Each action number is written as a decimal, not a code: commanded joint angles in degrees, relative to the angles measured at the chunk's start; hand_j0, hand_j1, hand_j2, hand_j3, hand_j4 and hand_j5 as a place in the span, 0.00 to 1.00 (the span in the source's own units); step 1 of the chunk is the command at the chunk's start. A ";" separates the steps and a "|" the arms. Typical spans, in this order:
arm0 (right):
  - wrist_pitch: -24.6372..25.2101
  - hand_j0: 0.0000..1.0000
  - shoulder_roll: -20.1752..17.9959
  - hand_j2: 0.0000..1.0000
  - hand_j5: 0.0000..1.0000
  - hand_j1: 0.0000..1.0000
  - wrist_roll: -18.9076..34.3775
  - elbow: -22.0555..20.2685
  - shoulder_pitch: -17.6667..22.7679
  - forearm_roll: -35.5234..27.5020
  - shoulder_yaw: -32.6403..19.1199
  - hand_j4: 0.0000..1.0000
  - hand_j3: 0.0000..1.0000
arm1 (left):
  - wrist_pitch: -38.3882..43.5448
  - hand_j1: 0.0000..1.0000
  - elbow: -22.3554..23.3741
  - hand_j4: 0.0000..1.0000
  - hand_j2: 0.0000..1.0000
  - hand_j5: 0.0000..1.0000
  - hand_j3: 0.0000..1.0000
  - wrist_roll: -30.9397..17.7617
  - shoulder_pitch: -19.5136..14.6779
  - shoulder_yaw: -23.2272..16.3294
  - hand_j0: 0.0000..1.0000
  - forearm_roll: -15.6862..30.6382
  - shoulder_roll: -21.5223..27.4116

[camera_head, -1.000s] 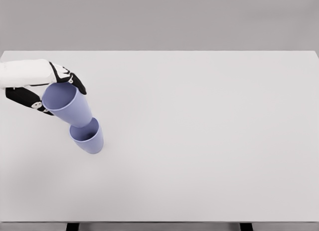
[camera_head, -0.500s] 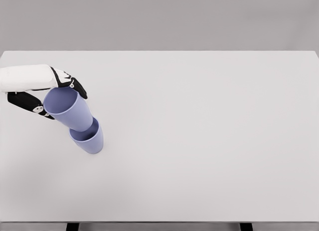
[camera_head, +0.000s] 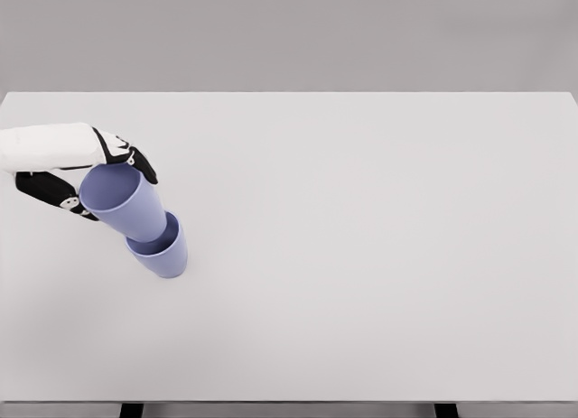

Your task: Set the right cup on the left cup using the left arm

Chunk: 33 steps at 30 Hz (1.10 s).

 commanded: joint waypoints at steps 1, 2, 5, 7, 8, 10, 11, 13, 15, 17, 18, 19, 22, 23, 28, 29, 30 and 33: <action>-0.01 1.00 0.00 1.00 1.00 1.00 0.01 0.01 0.00 0.02 0.00 1.00 1.00 | 0.16 0.63 0.07 0.63 0.63 0.63 0.63 0.03 0.00 0.12 0.63 0.01 -0.15; -0.01 1.00 0.00 1.00 1.00 1.00 0.01 0.01 0.00 0.02 0.00 1.00 1.00 | 0.16 0.63 0.07 0.63 0.63 0.63 0.63 0.03 0.00 0.12 0.63 0.01 -0.15; -0.01 1.00 0.00 1.00 1.00 1.00 0.01 0.01 0.00 0.02 0.00 1.00 1.00 | 0.16 0.63 0.33 0.63 0.63 0.63 0.63 0.03 0.00 0.12 0.63 -0.25 -0.67; -0.01 1.00 0.00 1.00 1.00 1.00 0.01 0.01 0.00 0.02 0.00 1.00 1.00 | 0.16 0.63 0.77 0.63 0.63 0.63 0.63 0.03 0.00 0.12 0.63 -0.25 -0.94; -0.01 1.00 0.00 1.00 1.00 1.00 0.01 0.01 0.00 0.02 0.00 1.00 1.00 | 0.16 0.63 0.95 0.63 0.63 0.63 0.63 0.03 0.00 0.12 0.63 -0.25 -0.94; -0.01 1.00 0.00 1.00 1.00 1.00 0.01 0.01 0.00 0.02 0.00 1.00 1.00 | 0.16 0.63 1.39 0.63 0.63 0.63 0.63 0.03 0.00 0.12 0.63 -0.43 -1.11; -0.01 1.00 0.00 1.00 1.00 1.00 0.01 0.01 0.00 0.02 0.00 1.00 1.00 | 0.16 0.63 1.47 0.63 0.63 0.63 0.63 0.12 0.00 0.12 0.63 -1.13 -1.29; -0.01 1.00 0.00 1.00 1.00 1.00 0.01 0.01 0.00 0.02 0.00 1.00 1.00 | 0.16 0.63 1.47 0.63 0.63 0.63 0.63 0.12 0.09 0.03 0.63 -1.31 -1.46; -0.01 1.00 0.00 1.00 1.00 1.00 0.01 0.01 0.00 0.02 0.00 1.00 1.00 | 0.16 0.63 1.39 0.63 0.63 0.63 0.63 0.21 0.44 0.12 0.63 -1.31 -1.46; -0.01 1.00 0.00 1.00 1.00 1.00 0.01 0.01 0.00 0.02 0.00 1.00 1.00 | 0.16 1.00 1.30 1.00 1.00 1.00 1.00 0.65 0.44 0.12 1.00 -1.31 -1.38; -0.01 1.00 0.00 1.00 1.00 1.00 0.01 0.01 0.00 0.02 0.00 1.00 1.00 | 0.16 1.00 1.21 1.00 1.00 1.00 1.00 0.82 0.52 0.12 1.00 -1.22 -1.38; -0.01 1.00 0.00 1.00 1.00 1.00 0.01 0.01 0.00 0.02 0.00 1.00 1.00 | 0.16 1.00 1.12 1.00 1.00 1.00 1.00 0.83 0.61 0.20 1.00 -1.13 -1.38; -0.01 1.00 0.00 1.00 1.00 1.00 0.01 0.01 0.00 0.02 0.00 1.00 1.00 | 0.16 1.00 1.04 1.00 1.00 1.00 1.00 0.83 0.70 0.20 1.00 -1.13 -1.29; -0.01 1.00 0.00 1.00 1.00 1.00 0.01 0.01 0.00 0.02 0.00 1.00 1.00 | 0.16 1.00 1.04 1.00 1.00 1.00 1.00 0.83 0.70 0.20 1.00 -1.13 -1.20; -0.01 1.00 0.00 1.00 1.00 1.00 0.01 0.01 0.00 0.02 0.00 1.00 1.00 | 0.16 1.00 1.04 1.00 1.00 1.00 1.00 0.83 0.26 0.99 1.00 -0.52 -0.59; -0.01 1.00 0.00 1.00 1.00 1.00 0.01 0.01 0.00 0.02 0.00 1.00 1.00 | 0.16 1.00 1.12 1.00 1.00 1.00 1.00 0.83 -0.53 1.52 1.00 -0.43 -0.59; -0.01 1.00 0.00 1.00 1.00 1.00 0.01 0.01 0.00 0.02 0.00 1.00 1.00 | 0.16 1.00 1.12 1.00 1.00 1.00 1.00 0.83 -1.41 2.05 1.00 -0.34 -0.59; -0.01 1.00 0.00 1.00 1.00 1.00 -0.07 0.01 0.00 0.02 0.00 1.00 1.00 | 0.16 1.00 0.60 1.00 1.00 1.00 1.00 0.74 -4.22 2.22 1.00 1.50 -2.61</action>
